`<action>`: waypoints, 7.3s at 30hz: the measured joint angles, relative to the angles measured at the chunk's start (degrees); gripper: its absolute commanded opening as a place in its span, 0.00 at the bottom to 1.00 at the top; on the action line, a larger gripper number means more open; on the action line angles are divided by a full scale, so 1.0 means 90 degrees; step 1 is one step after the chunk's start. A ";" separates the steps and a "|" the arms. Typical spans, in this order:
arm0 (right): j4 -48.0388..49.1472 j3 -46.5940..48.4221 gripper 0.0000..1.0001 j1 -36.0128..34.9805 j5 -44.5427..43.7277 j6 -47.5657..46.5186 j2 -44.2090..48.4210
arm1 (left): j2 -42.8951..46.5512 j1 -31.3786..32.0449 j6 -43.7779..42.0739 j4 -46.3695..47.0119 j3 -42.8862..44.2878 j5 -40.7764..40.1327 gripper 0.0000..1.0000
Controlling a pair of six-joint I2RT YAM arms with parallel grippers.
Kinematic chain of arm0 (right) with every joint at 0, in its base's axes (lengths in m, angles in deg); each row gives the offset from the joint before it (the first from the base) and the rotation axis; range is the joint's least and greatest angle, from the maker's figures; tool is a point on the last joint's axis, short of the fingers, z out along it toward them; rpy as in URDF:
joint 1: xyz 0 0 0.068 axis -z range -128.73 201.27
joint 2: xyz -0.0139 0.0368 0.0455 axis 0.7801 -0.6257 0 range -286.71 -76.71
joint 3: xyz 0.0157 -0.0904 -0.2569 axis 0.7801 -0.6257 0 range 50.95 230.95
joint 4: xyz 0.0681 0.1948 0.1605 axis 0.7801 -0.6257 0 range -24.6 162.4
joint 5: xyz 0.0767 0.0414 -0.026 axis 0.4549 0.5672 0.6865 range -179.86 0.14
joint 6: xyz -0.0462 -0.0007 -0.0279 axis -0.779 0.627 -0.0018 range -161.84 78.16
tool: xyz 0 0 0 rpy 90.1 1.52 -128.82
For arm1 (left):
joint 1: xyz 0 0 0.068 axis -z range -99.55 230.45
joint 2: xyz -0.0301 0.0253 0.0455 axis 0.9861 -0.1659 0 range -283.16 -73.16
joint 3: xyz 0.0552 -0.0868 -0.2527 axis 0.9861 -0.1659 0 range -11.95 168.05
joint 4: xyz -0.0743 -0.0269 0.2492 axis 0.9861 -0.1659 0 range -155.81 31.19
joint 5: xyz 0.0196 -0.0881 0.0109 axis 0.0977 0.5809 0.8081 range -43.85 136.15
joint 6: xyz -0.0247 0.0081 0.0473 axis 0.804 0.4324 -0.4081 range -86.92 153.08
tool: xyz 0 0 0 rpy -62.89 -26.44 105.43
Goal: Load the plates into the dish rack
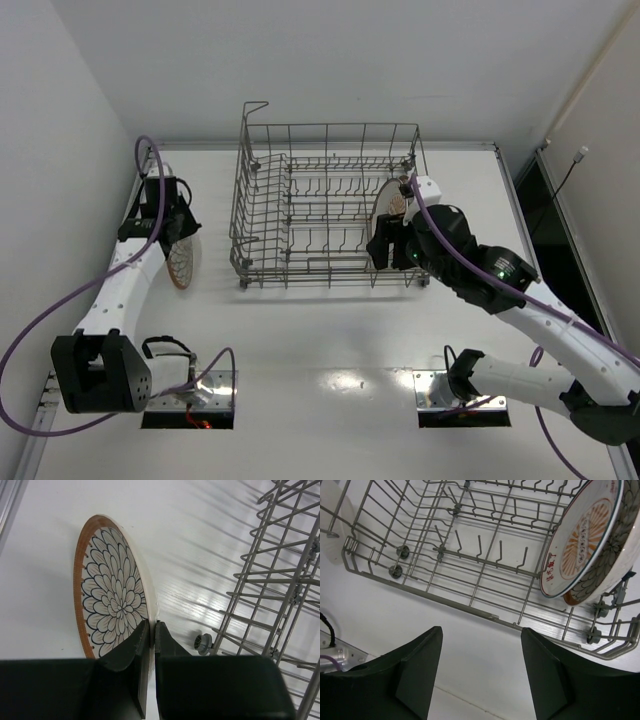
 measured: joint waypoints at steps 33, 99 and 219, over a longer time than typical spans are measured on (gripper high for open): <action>0.1877 -0.0442 0.25 -0.0789 0.1224 -0.0160 -0.0182 | 0.1171 0.0090 0.0534 -0.1268 0.2205 -0.0508 0.00; 0.3951 0.5775 0.20 -0.2696 -0.2424 -0.0561 -0.7764 | 0.0799 0.0508 0.1256 -0.2217 0.2997 -0.0041 0.00; 0.2220 0.2013 0.00 0.0231 -0.5090 -0.3220 -0.5146 | 0.2521 0.0952 -0.0192 -0.0311 -0.0561 0.0185 0.46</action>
